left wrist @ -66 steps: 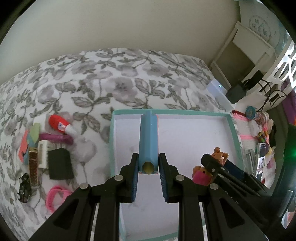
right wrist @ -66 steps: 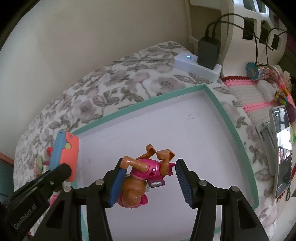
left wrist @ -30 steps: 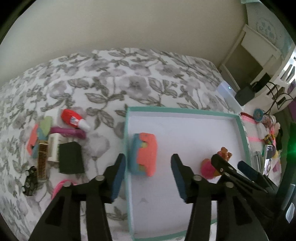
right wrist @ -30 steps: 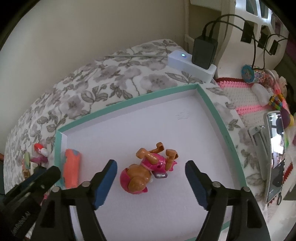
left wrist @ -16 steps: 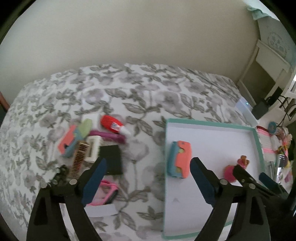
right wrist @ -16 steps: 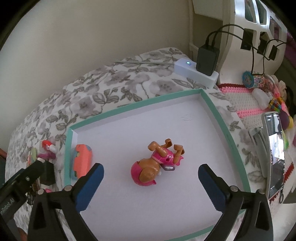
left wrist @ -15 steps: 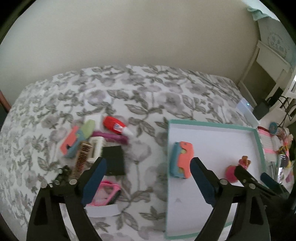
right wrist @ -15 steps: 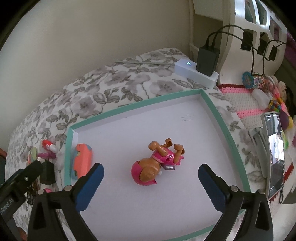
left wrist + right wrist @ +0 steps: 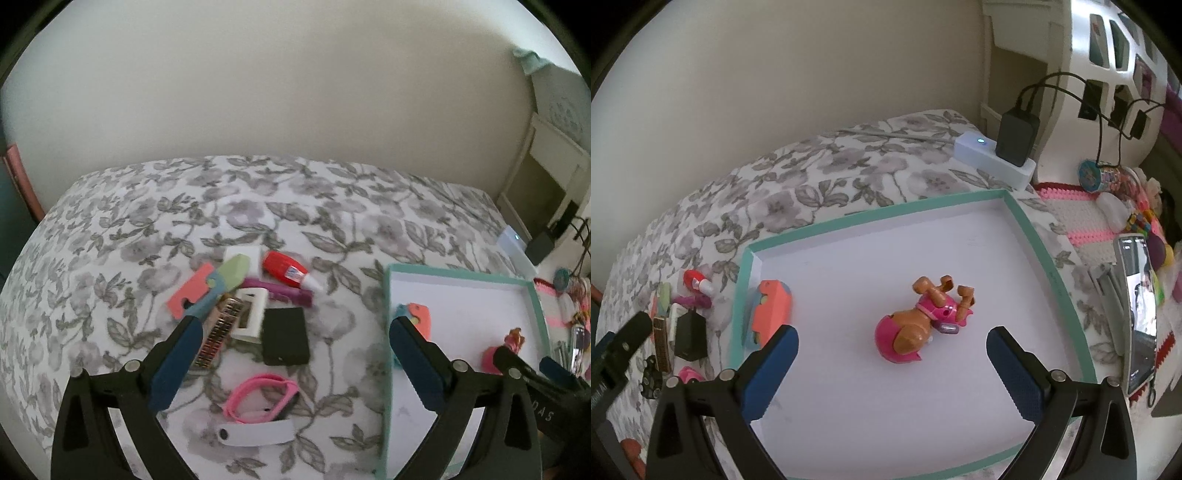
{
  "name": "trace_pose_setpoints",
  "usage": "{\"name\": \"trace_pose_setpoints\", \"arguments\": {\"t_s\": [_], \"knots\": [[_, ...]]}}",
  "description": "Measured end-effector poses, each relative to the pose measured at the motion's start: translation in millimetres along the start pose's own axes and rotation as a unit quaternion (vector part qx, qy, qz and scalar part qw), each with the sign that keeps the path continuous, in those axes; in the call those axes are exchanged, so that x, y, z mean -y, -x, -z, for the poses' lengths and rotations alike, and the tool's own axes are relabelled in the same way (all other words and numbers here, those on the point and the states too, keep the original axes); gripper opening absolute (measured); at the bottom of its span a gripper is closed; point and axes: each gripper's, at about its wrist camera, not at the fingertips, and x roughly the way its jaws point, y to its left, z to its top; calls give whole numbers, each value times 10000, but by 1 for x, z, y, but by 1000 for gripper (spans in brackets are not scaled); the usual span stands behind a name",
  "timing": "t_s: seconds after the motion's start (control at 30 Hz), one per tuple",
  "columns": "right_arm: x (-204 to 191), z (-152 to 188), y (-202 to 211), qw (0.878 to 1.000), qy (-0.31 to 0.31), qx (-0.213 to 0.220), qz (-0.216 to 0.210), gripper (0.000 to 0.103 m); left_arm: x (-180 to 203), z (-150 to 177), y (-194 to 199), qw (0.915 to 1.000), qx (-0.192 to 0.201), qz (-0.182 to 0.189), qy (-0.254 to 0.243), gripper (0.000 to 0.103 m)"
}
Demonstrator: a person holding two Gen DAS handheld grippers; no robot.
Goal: Organize rigid objects
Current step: 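Move both open tools back from the tray toward the toy pile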
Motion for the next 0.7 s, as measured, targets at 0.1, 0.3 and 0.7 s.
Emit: {"name": "trace_pose_setpoints", "arguments": {"t_s": [0.1, 0.3, 0.7], "knots": [[-7, 2, 0, 9999, 102, 91, -46, 103, -14, -1, 0, 9999, -25, -17, 162, 101], [-19, 4, 4, 9995, 214, 146, -195, 103, -44, -1, -3, 9984, -176, -87, 529, 101], [-54, 1, 34, 9945, 481, 429, -825, 103, -80, -11, 12, 9975, -241, -500, 434, 101]]}}
